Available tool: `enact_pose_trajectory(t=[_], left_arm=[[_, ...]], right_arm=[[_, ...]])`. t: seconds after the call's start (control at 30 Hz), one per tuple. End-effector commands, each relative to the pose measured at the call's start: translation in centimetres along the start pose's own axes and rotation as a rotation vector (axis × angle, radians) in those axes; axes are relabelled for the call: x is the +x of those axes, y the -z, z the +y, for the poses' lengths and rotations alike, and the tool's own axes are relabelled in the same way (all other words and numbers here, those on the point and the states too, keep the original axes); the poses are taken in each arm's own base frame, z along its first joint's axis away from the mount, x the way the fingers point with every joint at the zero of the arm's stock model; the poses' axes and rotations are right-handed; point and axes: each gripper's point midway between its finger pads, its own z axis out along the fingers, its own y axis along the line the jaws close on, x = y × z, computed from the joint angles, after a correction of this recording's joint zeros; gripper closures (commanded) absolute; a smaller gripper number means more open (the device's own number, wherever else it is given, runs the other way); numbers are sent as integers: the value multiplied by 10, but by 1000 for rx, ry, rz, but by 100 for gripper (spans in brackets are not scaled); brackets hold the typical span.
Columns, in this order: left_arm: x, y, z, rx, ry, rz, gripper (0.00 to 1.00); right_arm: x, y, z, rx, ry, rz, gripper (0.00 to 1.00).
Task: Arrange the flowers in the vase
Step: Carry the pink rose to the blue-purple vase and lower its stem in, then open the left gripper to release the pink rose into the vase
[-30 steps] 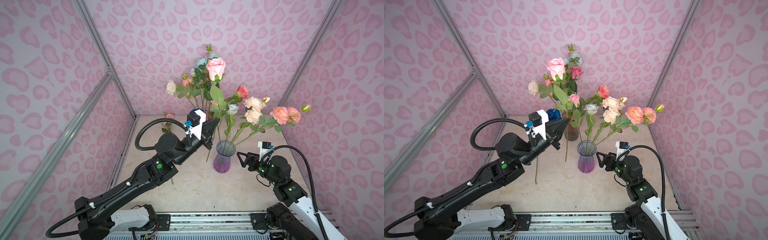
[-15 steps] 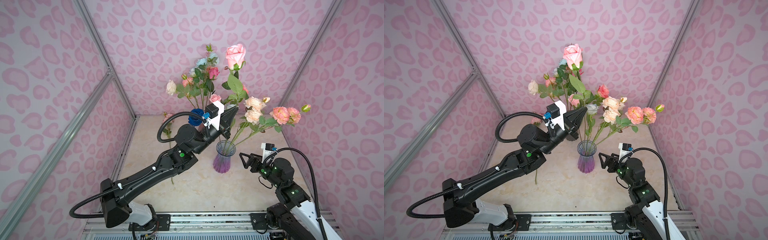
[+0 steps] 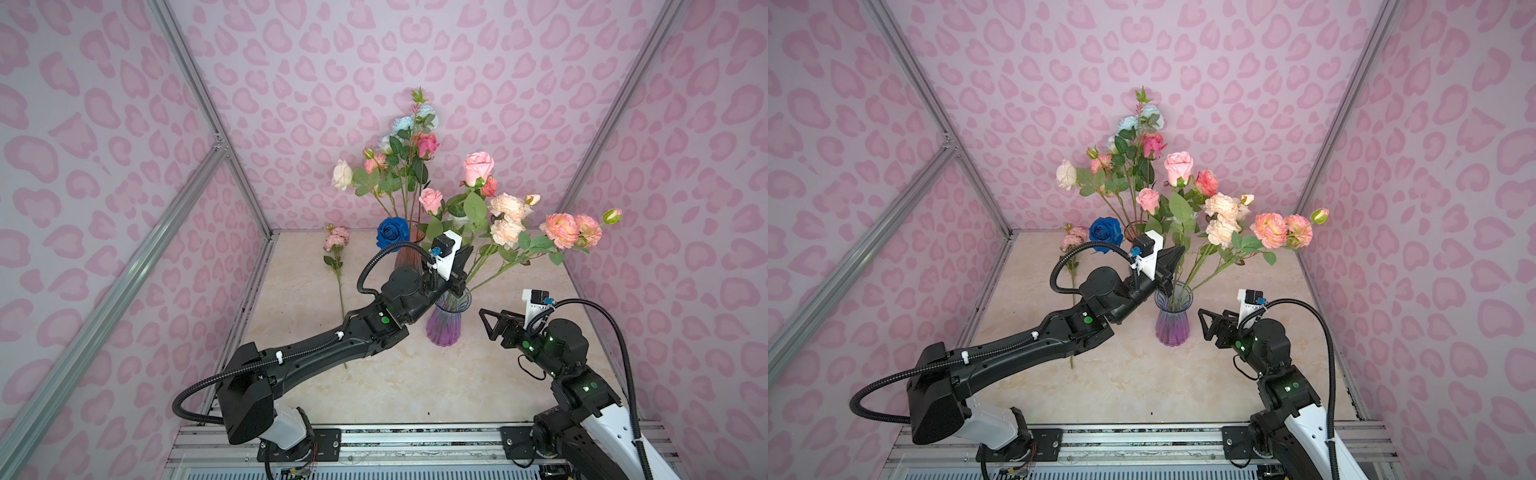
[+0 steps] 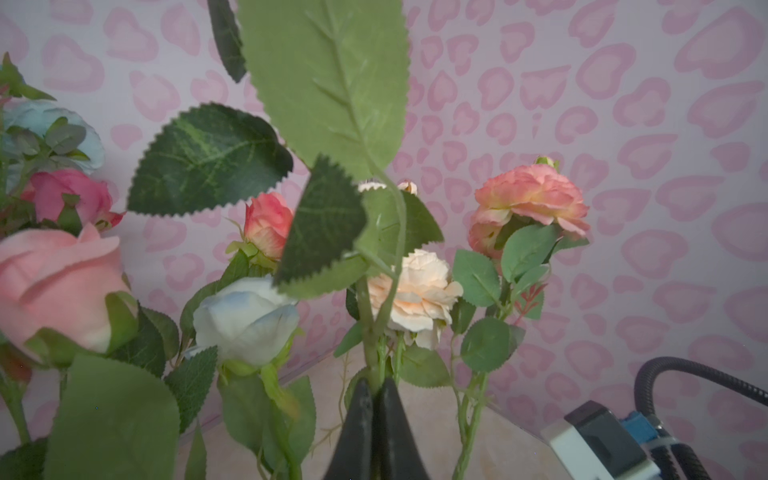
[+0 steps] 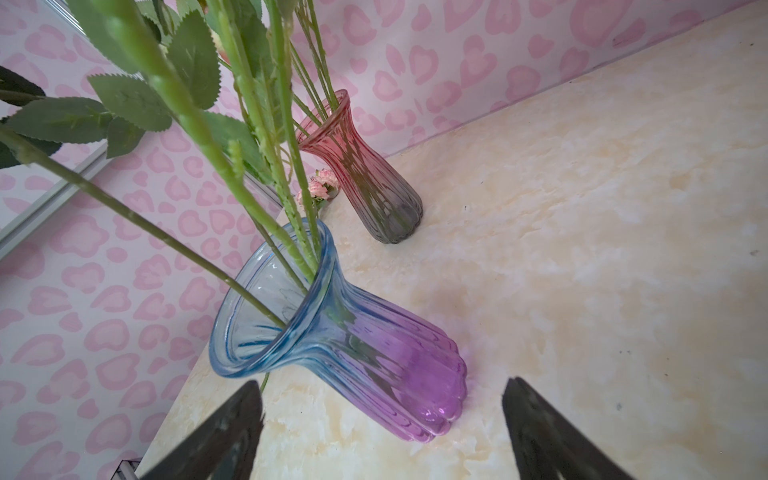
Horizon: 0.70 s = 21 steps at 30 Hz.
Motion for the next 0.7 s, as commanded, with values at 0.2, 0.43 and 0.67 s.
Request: enact_pose_trajectory(t=[0.2,0.43,0.67], left_arm=[[33,16,10,-46,62,111,52],[54,46,6,-31,105,199,33],[64,101,19,-61,111,251,36]], right_arm=[[1,-3,0,-4,-3,9,9],[1,-5,1,-4,-11,17,9],[-2,-6,4,-6,-16,27,9]])
